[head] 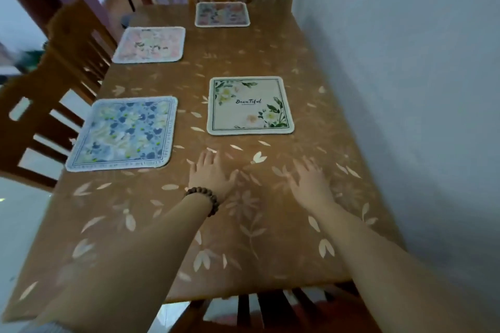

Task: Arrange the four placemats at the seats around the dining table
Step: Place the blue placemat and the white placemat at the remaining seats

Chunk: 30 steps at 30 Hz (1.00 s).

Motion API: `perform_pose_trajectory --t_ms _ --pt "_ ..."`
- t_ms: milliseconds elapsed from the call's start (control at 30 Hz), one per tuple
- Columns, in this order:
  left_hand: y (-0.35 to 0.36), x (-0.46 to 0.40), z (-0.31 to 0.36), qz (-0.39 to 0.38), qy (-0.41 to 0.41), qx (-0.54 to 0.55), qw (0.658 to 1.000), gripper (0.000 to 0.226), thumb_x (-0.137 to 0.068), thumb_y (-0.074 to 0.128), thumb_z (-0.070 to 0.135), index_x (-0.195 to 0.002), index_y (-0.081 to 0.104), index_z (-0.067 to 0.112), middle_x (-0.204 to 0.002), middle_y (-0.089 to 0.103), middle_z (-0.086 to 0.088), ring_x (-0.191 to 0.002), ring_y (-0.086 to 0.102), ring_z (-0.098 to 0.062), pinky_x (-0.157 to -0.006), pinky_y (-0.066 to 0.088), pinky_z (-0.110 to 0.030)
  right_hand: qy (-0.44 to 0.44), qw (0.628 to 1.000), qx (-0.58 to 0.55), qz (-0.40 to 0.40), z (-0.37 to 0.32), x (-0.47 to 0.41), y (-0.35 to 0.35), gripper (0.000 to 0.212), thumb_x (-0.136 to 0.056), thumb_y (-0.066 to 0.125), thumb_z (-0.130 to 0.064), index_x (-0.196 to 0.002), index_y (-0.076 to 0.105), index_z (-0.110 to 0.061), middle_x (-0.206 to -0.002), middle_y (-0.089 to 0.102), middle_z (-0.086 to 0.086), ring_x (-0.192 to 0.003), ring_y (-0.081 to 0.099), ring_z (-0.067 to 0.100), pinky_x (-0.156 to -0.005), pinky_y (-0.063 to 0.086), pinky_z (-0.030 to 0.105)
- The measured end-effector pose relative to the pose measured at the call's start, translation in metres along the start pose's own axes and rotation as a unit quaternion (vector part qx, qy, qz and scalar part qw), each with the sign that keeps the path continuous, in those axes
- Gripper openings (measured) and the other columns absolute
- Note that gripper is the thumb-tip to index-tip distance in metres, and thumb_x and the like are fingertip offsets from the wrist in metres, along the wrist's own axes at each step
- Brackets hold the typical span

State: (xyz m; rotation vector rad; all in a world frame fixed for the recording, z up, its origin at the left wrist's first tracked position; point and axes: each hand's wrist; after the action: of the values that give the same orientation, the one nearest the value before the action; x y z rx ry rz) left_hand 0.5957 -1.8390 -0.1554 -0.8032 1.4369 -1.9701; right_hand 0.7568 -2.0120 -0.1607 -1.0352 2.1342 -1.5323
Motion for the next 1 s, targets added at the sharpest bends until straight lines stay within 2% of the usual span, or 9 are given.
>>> perform_pose_trajectory --t_ms 267,533,733,800,900,1000 --pt "0.01 -0.021 0.023 0.015 -0.052 0.004 0.999 0.074 -0.088 0.039 0.056 -0.147 0.02 0.015 -0.154 0.025 -0.009 -0.143 0.016 -0.025 -0.114 0.016 -0.047 -0.046 0.999 0.0 -0.023 0.036 -0.056 -0.007 0.056 -0.097 0.037 -0.04 -0.147 0.026 -0.017 -0.157 0.018 0.007 -0.145 0.007 0.025 -0.117 0.011 0.041" --pt "0.03 -0.082 0.021 0.004 -0.068 0.012 0.998 0.07 -0.087 0.041 0.055 -0.144 0.029 0.015 -0.151 0.031 -0.008 -0.142 0.018 -0.026 -0.113 0.02 -0.047 -0.019 0.999 -0.022 -0.041 0.049 -0.119 0.008 0.056 -0.097 0.038 -0.042 -0.147 0.028 -0.02 -0.156 0.018 0.01 -0.145 0.007 0.025 -0.114 0.013 0.041" --pt "0.05 -0.162 0.011 -0.005 -0.092 0.031 0.995 0.074 -0.088 0.04 0.057 -0.147 0.021 0.017 -0.155 0.019 -0.015 -0.143 0.014 -0.03 -0.113 0.019 -0.048 0.006 0.999 -0.024 -0.037 0.05 -0.198 0.022 0.058 -0.095 0.04 -0.044 -0.147 0.027 -0.021 -0.157 0.016 0.011 -0.144 0.01 0.029 -0.112 0.02 0.047" --pt "0.057 -0.184 0.006 -0.002 -0.107 0.037 0.994 0.073 -0.088 0.042 0.056 -0.146 0.021 0.018 -0.154 0.016 -0.019 -0.142 0.013 -0.034 -0.113 0.019 -0.049 0.005 0.999 -0.018 -0.045 0.05 -0.218 0.027 0.059 -0.095 0.041 -0.045 -0.147 0.024 -0.023 -0.157 0.012 0.012 -0.144 0.009 0.031 -0.112 0.023 0.048" --pt "0.064 -0.208 -0.001 -0.005 -0.138 0.043 0.989 0.073 -0.088 0.042 0.057 -0.147 0.02 0.021 -0.155 0.01 -0.023 -0.143 0.008 -0.037 -0.113 0.017 -0.049 0.008 0.999 -0.008 -0.042 0.047 -0.243 0.032 0.064 -0.094 0.041 -0.049 -0.149 0.018 -0.026 -0.158 -0.002 0.013 -0.144 -0.003 0.031 -0.114 0.015 0.046" --pt "0.072 -0.221 -0.003 -0.014 -0.137 0.039 0.99 0.068 -0.087 0.043 0.056 -0.144 0.023 0.024 -0.154 0.008 -0.026 -0.143 0.003 -0.039 -0.113 0.013 -0.049 0.017 0.998 -0.013 -0.062 0.042 -0.256 0.037 0.069 -0.093 0.04 -0.054 -0.15 0.013 -0.026 -0.157 -0.012 0.012 -0.144 -0.01 0.03 -0.114 0.011 0.046"
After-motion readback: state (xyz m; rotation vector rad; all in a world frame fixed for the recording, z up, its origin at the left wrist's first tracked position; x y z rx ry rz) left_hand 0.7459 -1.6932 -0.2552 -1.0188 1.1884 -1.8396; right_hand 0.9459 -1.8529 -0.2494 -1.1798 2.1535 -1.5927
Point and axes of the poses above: each hand's wrist, its own x-axis away from the middle knuckle, its own y-axis out of the palm, z = x × y
